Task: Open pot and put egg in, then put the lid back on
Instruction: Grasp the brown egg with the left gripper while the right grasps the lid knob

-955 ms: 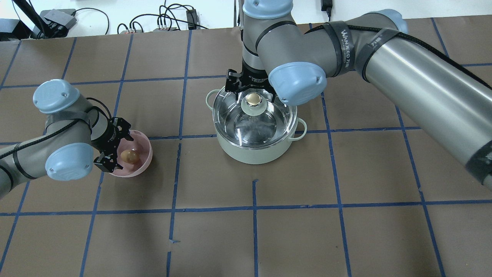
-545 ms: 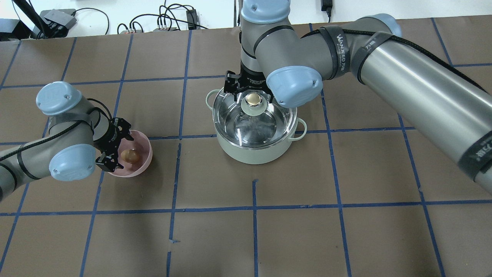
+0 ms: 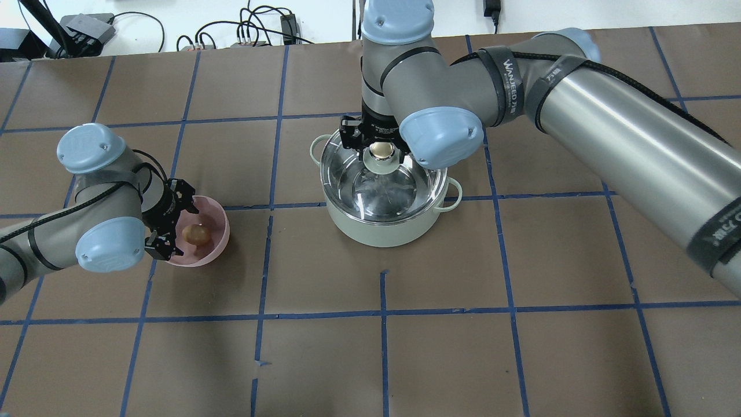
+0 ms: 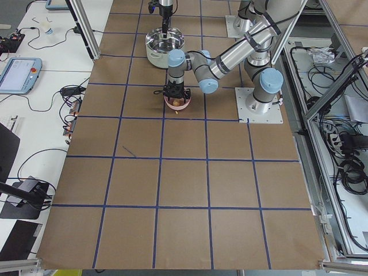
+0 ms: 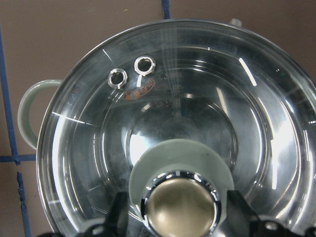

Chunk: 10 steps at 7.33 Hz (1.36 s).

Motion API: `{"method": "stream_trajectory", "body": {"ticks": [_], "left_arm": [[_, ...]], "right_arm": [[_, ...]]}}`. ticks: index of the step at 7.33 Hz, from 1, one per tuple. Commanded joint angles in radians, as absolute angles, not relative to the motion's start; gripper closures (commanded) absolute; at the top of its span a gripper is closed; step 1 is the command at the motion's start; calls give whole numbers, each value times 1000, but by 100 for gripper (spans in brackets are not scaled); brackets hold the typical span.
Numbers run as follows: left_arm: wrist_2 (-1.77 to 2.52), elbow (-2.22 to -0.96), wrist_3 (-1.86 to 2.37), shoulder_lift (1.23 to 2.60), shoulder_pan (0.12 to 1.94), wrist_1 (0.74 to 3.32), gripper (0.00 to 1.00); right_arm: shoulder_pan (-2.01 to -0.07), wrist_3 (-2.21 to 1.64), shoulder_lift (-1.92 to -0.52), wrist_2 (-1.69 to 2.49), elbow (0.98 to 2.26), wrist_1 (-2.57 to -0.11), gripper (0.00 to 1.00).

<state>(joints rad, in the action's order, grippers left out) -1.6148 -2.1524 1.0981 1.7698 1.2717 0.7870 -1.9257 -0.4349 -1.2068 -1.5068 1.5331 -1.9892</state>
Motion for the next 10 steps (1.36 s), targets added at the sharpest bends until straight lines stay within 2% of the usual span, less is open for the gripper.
{"method": "stream_trajectory", "body": {"ticks": [1, 5, 8, 9, 10], "left_arm": [[-1621, -2154, 1098, 1776, 1272, 787, 2], [-1612, -2151, 1112, 1798, 1272, 785, 6], [-1611, -2149, 1115, 1802, 1272, 787, 22], [-1611, -2146, 1126, 1805, 1272, 785, 28], [-1612, -2143, 1127, 1813, 1272, 785, 28]], "right_arm": [[-1927, -448, -1207, -1505, 1534, -1996, 49], [-1924, -430, -1216, -1554, 1494, -1979, 56], [-1861, -361, -1285, -1555, 1453, -1919, 56], [-1809, -326, -1352, -1549, 1450, -1829, 57], [-1751, -266, -1395, -1540, 1453, -1795, 57]]}}
